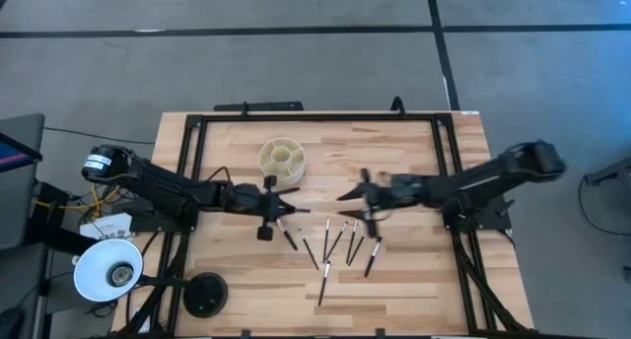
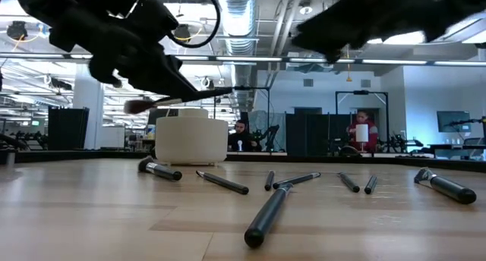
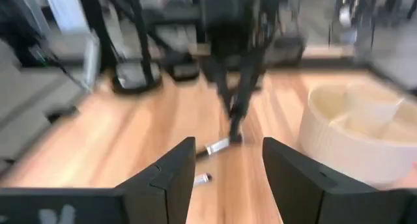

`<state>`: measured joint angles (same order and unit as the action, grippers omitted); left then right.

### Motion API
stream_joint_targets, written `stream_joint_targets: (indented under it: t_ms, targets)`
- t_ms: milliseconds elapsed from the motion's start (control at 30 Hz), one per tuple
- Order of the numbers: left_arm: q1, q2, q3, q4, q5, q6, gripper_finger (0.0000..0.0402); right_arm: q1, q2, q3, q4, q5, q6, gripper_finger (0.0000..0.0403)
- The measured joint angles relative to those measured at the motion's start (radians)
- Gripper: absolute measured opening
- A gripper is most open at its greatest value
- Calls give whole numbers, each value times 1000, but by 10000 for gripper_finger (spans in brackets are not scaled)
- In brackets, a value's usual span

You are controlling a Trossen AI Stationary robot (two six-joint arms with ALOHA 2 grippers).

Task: Sort items
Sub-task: Put the black highlighter brush in the white organizer

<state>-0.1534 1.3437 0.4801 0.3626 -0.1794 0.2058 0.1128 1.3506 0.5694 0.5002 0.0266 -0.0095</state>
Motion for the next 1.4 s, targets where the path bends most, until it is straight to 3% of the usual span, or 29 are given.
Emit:
stream_joint_targets:
  t_ms: [233, 400, 833, 967, 1233, 1400]
  targets:
    - [-3, 0, 0, 2, -23, 0, 46, -25, 325, 257, -6, 109, -134, 171]
    - [-12, 0, 0, 4, -64, 0, 49, -17, 435, 379, -90, 51, -174, 171]
    - [-16, 0, 0, 6, -67, -1, 48, -38, 489, 433, -126, 54, -175, 165]
    - [-15, 0, 0, 11, -67, -1, 50, -40, 489, 433, -134, 54, -175, 132]
    - [-15, 0, 0, 12, -75, -8, 54, -43, 489, 433, -132, 55, -173, 26]
    - [-15, 0, 0, 13, -70, -8, 64, -43, 489, 433, -132, 54, -173, 28]
